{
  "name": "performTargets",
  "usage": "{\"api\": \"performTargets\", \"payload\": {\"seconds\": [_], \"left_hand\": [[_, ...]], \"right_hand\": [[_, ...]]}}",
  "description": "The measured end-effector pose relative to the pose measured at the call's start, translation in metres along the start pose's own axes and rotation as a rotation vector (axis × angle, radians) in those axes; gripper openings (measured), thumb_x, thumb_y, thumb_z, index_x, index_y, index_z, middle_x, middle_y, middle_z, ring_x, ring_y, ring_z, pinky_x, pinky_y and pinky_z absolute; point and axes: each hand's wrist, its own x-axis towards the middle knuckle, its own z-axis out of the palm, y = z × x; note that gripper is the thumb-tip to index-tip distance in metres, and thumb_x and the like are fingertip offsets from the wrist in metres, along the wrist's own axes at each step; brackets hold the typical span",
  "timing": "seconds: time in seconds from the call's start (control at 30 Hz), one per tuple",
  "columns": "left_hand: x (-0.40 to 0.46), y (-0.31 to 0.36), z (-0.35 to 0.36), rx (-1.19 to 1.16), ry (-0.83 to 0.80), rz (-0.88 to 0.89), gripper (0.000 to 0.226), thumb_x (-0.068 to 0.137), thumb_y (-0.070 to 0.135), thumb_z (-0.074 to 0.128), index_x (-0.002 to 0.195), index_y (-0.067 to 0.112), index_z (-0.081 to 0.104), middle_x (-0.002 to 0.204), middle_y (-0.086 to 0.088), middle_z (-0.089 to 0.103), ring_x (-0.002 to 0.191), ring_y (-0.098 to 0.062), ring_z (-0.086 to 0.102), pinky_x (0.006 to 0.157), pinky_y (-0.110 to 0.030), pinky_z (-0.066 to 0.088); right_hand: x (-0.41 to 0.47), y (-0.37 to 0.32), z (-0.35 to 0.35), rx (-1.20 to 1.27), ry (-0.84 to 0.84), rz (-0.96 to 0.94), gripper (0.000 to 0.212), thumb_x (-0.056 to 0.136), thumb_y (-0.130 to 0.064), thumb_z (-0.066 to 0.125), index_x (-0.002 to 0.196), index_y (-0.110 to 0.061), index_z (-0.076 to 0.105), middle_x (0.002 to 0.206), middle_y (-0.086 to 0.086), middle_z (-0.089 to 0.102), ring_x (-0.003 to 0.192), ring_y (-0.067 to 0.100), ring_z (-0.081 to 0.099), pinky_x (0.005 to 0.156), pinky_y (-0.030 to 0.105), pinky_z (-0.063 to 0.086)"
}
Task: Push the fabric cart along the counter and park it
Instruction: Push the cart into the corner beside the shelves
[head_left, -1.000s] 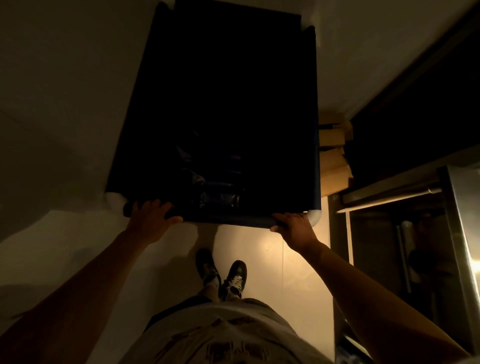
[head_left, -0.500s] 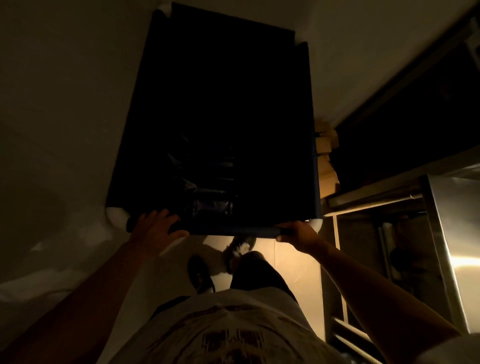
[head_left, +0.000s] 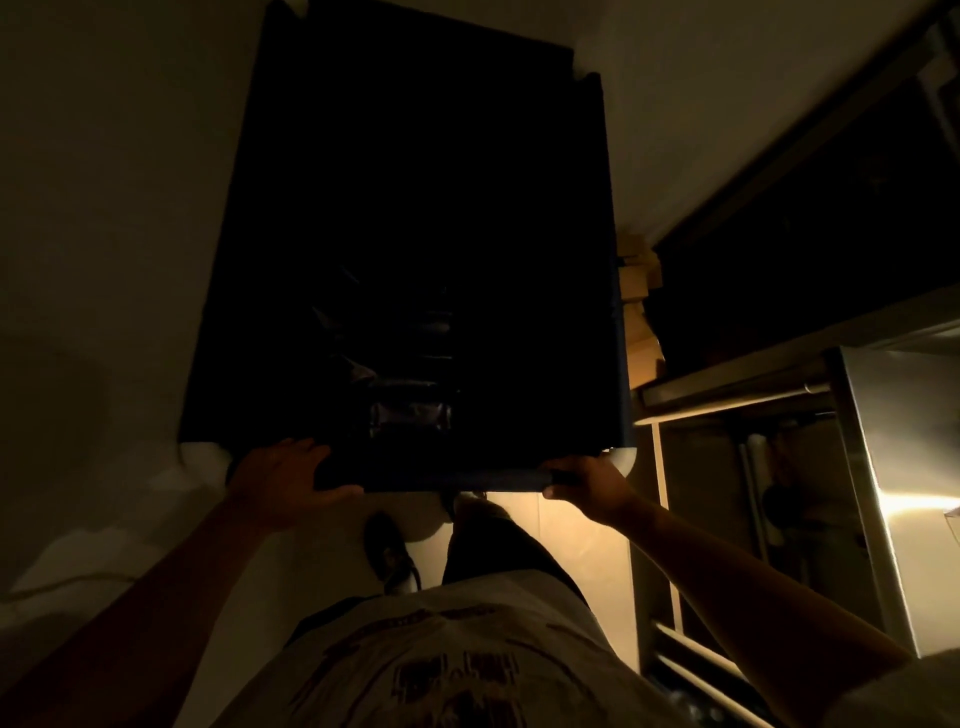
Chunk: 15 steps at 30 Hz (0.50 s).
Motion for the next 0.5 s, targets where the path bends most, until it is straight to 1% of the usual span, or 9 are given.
{"api": "performTargets", "payload": {"seconds": [0.1, 0.17, 0.2, 0.27, 0.33, 0.37, 0.43, 0.5], "left_hand": [[0.001, -0.001, 0.006, -0.061, 0.096, 0.037, 0.113, 0.068, 0.1, 0.021, 0.129, 0.019, 0.069, 0.127, -0.007, 0.071, 0.117, -0.029, 0.067, 0.093, -0.042, 0.056], [0.001, -0.002, 0.007, -0.057, 0.143, 0.077, 0.11, 0.071, 0.099, 0.022, 0.121, 0.016, 0.074, 0.114, -0.008, 0.076, 0.102, -0.029, 0.072, 0.081, -0.04, 0.059], [0.001, -0.001, 0.008, -0.042, 0.149, 0.085, 0.108, 0.071, 0.099, 0.023, 0.118, 0.016, 0.075, 0.111, -0.008, 0.077, 0.098, -0.029, 0.073, 0.077, -0.038, 0.059], [0.001, -0.001, 0.009, -0.009, 0.131, 0.062, 0.107, 0.07, 0.099, 0.026, 0.123, 0.019, 0.072, 0.116, -0.006, 0.075, 0.103, -0.028, 0.072, 0.079, -0.037, 0.059], [0.003, -0.002, 0.011, 0.012, 0.135, 0.039, 0.105, 0.068, 0.098, 0.03, 0.128, 0.021, 0.069, 0.123, -0.005, 0.073, 0.109, -0.026, 0.071, 0.083, -0.037, 0.058], [0.003, -0.002, 0.012, 0.023, 0.139, 0.049, 0.103, 0.069, 0.097, 0.031, 0.126, 0.021, 0.07, 0.121, -0.005, 0.074, 0.107, -0.026, 0.072, 0.081, -0.037, 0.058], [0.003, -0.001, 0.013, 0.068, 0.131, 0.08, 0.097, 0.074, 0.095, 0.031, 0.115, 0.019, 0.076, 0.106, -0.005, 0.078, 0.093, -0.026, 0.075, 0.069, -0.034, 0.058], [0.003, -0.001, 0.012, 0.07, 0.141, 0.09, 0.093, 0.077, 0.093, 0.033, 0.108, 0.018, 0.078, 0.096, -0.004, 0.078, 0.082, -0.025, 0.075, 0.061, -0.032, 0.056]], "right_hand": [[0.001, 0.005, 0.003, -0.048, 0.021, -0.038, 0.037, 0.1, -0.021, 0.069, 0.135, -0.011, 0.066, 0.13, 0.01, 0.067, 0.123, 0.025, 0.064, 0.1, 0.032, 0.054], [0.002, 0.011, 0.007, -0.191, 0.023, -0.075, 0.037, 0.103, -0.034, 0.062, 0.137, -0.018, 0.064, 0.131, 0.005, 0.067, 0.123, 0.023, 0.064, 0.101, 0.033, 0.052], [0.004, 0.015, 0.008, -0.279, 0.009, -0.085, 0.039, 0.104, -0.041, 0.056, 0.138, -0.021, 0.061, 0.133, 0.002, 0.066, 0.124, 0.022, 0.062, 0.102, 0.034, 0.05], [0.009, 0.022, 0.009, -0.396, -0.043, -0.08, 0.048, 0.105, -0.052, 0.047, 0.144, -0.025, 0.054, 0.14, -0.001, 0.062, 0.127, 0.021, 0.06, 0.104, 0.034, 0.048], [0.015, 0.027, 0.008, -0.471, -0.094, -0.083, 0.056, 0.104, -0.057, 0.044, 0.151, -0.026, 0.047, 0.148, 0.0, 0.057, 0.131, 0.025, 0.058, 0.104, 0.037, 0.047], [0.018, 0.03, 0.006, -0.505, -0.111, -0.096, 0.06, 0.104, -0.059, 0.043, 0.153, -0.026, 0.045, 0.15, 0.002, 0.055, 0.131, 0.028, 0.058, 0.104, 0.039, 0.048], [0.022, 0.035, 0.005, -0.56, -0.126, -0.127, 0.064, 0.102, -0.062, 0.044, 0.154, -0.025, 0.044, 0.151, 0.005, 0.054, 0.13, 0.033, 0.059, 0.1, 0.043, 0.052], [0.024, 0.039, 0.007, -0.594, -0.129, -0.139, 0.066, 0.1, -0.064, 0.044, 0.155, -0.026, 0.043, 0.151, 0.005, 0.054, 0.129, 0.033, 0.059, 0.097, 0.042, 0.054]]}}
